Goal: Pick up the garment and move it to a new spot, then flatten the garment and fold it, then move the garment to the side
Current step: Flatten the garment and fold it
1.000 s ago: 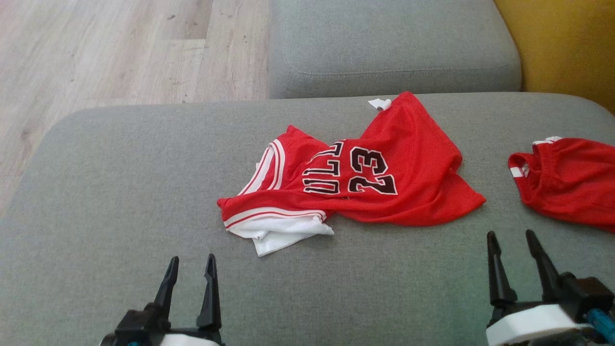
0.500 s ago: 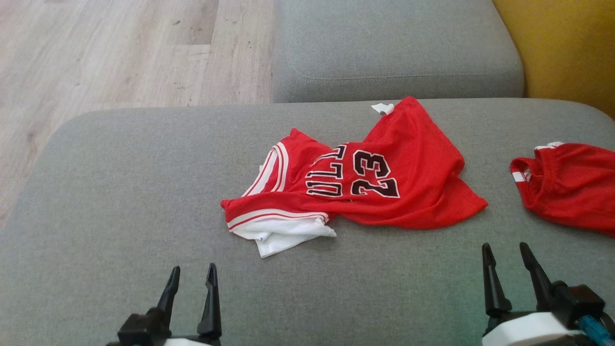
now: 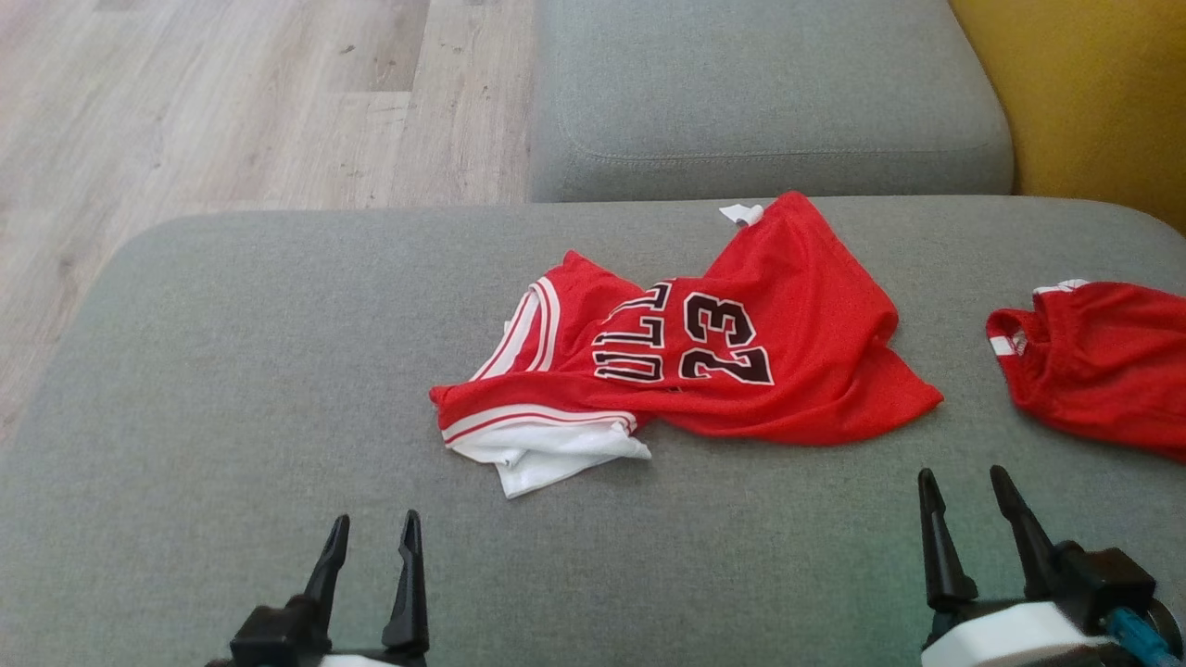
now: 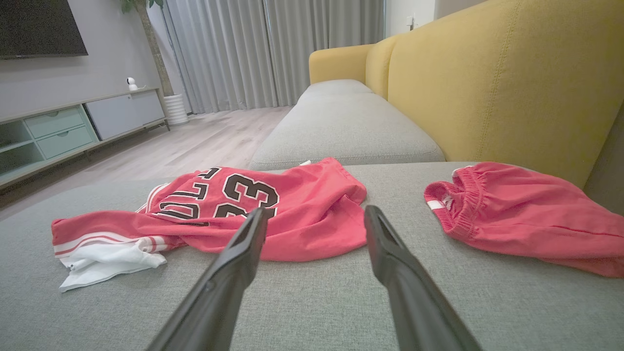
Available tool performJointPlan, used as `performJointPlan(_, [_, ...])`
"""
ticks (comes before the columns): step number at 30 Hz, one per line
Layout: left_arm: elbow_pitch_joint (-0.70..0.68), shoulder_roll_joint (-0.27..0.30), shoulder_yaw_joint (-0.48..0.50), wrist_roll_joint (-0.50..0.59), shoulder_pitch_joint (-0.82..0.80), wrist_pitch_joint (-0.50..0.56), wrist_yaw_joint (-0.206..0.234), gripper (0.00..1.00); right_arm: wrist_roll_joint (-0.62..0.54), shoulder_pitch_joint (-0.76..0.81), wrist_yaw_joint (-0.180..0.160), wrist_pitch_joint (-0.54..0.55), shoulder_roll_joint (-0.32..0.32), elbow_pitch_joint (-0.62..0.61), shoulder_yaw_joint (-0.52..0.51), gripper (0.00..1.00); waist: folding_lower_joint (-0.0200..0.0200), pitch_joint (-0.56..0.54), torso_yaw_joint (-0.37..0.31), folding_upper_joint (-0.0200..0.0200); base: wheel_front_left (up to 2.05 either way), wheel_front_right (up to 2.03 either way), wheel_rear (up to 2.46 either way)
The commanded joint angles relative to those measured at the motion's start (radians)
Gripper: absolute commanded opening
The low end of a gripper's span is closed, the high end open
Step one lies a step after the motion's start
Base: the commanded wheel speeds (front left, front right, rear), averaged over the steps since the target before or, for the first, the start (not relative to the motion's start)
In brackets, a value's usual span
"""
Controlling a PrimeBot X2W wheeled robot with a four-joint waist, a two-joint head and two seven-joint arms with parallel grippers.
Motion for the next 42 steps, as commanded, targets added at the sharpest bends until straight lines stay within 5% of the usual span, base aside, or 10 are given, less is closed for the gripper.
performJointPlan(1, [-0.036,0.014,0.036,-0.006,-0.031,-0.001,0.008,1.00,-0.001,-0.044,0.007,-0.012,-0.007,-0.035,0.024,1.00,0.0000,0.000,0.000,0.0000,0.00,0.00,0.00])
performJointPlan(12, [-0.019,0.008,-0.002,-0.002,-0.077,0.049,-0.003,1.00,-0.002,-0.042,0.007,-0.007,-0.007,-0.045,0.014,1.00,0.0000,0.021,0.001,0.0000,0.00,0.00,0.00])
performJointPlan(23, [0.225,-0.104,-0.105,0.000,-0.273,0.242,-0.025,1.00,-0.013,-0.073,0.007,0.015,-0.007,-0.061,0.039,1.00,0.0000,0.083,-0.059,0.0000,0.00,0.00,0.00])
performJointPlan(42, [0.530,-0.157,-0.020,-0.072,-0.436,0.191,-0.015,1.00,-0.020,-0.110,0.007,0.015,-0.007,-0.077,0.035,1.00,0.0000,0.176,-0.160,0.0000,0.00,0.00,0.00])
